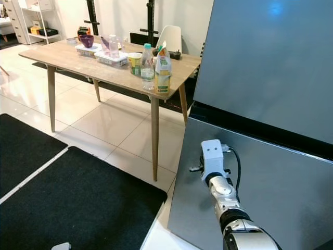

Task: Restocking fridge

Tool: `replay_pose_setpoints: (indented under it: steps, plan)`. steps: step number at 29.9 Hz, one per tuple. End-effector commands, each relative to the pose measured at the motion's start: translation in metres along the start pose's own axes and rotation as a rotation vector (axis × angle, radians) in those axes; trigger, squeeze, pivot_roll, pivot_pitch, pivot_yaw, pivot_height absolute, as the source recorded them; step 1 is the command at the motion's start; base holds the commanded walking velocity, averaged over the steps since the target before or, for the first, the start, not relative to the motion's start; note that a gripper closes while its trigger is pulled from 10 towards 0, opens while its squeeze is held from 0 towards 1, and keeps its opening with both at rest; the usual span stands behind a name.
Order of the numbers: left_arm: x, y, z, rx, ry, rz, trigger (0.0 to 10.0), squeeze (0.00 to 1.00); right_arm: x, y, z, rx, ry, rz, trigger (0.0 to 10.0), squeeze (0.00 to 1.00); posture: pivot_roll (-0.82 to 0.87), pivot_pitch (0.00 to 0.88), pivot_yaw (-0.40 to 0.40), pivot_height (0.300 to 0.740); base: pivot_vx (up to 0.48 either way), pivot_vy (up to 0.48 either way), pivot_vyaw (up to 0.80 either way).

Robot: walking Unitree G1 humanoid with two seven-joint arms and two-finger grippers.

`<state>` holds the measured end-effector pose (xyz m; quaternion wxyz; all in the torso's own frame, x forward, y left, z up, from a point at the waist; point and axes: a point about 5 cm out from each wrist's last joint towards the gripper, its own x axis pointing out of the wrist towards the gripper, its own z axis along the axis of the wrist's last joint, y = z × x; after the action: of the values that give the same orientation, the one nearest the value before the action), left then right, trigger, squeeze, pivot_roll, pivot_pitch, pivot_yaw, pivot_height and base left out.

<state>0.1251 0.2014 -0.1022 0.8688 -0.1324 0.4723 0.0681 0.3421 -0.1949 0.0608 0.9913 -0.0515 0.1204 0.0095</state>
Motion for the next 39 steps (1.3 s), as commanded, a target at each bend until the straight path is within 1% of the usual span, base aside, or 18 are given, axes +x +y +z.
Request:
replay_pose_setpoints:
  steps: [1,6,14,19,20,21,22,23,24,26,27,28,29,30,33,36,37,39]
  plan:
    - [0.000,-0.004,-0.004,0.002,0.016,-0.007,10.0,0.00,0.004,-0.006,0.013,0.039,-0.041,-0.029,10.0,0.00,-0.05,0.000,-0.056,0.740,0.000,0.000,0.00]
    - [0.000,-0.005,-0.004,-0.003,0.010,-0.009,10.0,0.00,0.010,-0.007,0.031,0.093,-0.103,-0.022,10.0,0.00,-0.05,0.000,-0.056,0.740,0.000,0.000,0.00]
    - [0.000,-0.005,-0.004,-0.004,0.009,-0.010,10.0,0.00,0.010,-0.012,0.032,0.164,-0.107,-0.063,10.0,0.00,-0.04,0.000,-0.058,0.740,0.000,0.000,0.00]
    - [0.000,-0.005,-0.003,-0.002,0.011,-0.010,10.0,0.00,0.006,-0.006,0.017,0.130,-0.048,0.026,10.0,0.00,-0.04,0.000,-0.056,0.740,0.000,0.000,0.00]
    - [0.000,-0.005,-0.003,-0.002,0.011,-0.011,10.0,0.00,0.005,-0.003,0.012,0.110,-0.027,0.059,10.0,0.00,-0.04,0.000,-0.056,0.740,0.000,0.000,0.00]
    - [0.000,-0.005,-0.003,-0.001,0.011,-0.012,10.0,0.00,-0.002,0.004,-0.008,0.068,0.050,0.126,10.0,0.00,-0.04,0.000,-0.054,0.740,0.000,0.000,0.00]
    - [0.000,-0.005,-0.003,-0.001,0.011,-0.012,10.0,0.00,-0.002,0.004,-0.008,0.068,0.050,0.126,10.0,0.00,-0.04,0.000,-0.054,0.740,0.000,0.000,0.00]
    - [0.001,-0.005,-0.002,-0.002,0.009,-0.015,10.0,0.00,-0.026,0.010,-0.059,-0.002,0.247,0.204,10.0,0.00,-0.04,0.000,-0.055,0.740,0.000,0.000,0.00]
    - [0.001,-0.004,-0.002,-0.002,0.009,-0.015,10.0,0.00,-0.035,0.011,-0.075,-0.027,0.308,0.218,10.0,0.00,-0.04,0.000,-0.055,0.740,0.000,0.000,0.00]
    - [0.001,-0.004,-0.002,-0.002,0.009,-0.015,10.0,0.00,-0.040,0.010,-0.083,-0.043,0.341,0.217,10.0,0.00,-0.04,0.000,-0.055,0.740,0.000,0.000,0.00]
    - [0.001,-0.004,-0.002,-0.001,0.010,-0.016,10.0,0.00,-0.052,0.005,-0.101,-0.064,0.414,0.200,10.0,0.00,-0.03,0.000,-0.052,0.740,0.000,0.000,0.00]
    - [0.001,-0.004,-0.002,-0.001,0.010,-0.016,10.0,0.00,-0.052,0.005,-0.101,-0.064,0.414,0.200,10.0,0.00,-0.03,0.000,-0.052,0.740,0.000,0.000,0.00]
    - [0.000,-0.004,-0.003,0.000,0.014,-0.016,10.0,0.00,-0.078,-0.003,-0.132,-0.098,0.549,0.178,10.0,0.00,-0.03,0.000,-0.052,0.740,0.000,0.000,0.00]
    - [0.000,-0.004,-0.004,0.000,0.016,-0.016,10.0,0.00,-0.092,-0.008,-0.147,-0.111,0.615,0.167,10.0,0.00,-0.03,0.000,-0.052,0.740,0.000,0.000,0.00]
    - [0.000,-0.003,-0.005,0.001,0.019,-0.015,10.0,0.00,-0.104,-0.012,-0.158,-0.118,0.667,0.161,10.0,0.00,-0.03,0.000,-0.052,0.740,0.000,0.000,0.00]
    - [-0.001,-0.003,-0.006,0.004,0.023,-0.014,10.0,0.00,-0.136,-0.021,-0.182,-0.104,0.784,0.147,10.0,0.00,-0.03,0.000,-0.049,0.740,0.000,0.000,0.00]
    - [-0.001,-0.003,-0.006,0.005,0.023,-0.013,10.0,0.00,-0.152,-0.025,-0.194,-0.110,0.846,0.147,10.0,0.00,-0.04,0.000,-0.051,0.740,0.000,0.000,0.00]
    - [0.000,-0.003,-0.006,0.006,0.024,-0.011,10.0,0.00,-0.169,-0.028,-0.204,-0.120,0.907,0.148,10.0,0.00,-0.04,0.000,-0.051,0.740,0.000,0.000,0.00]
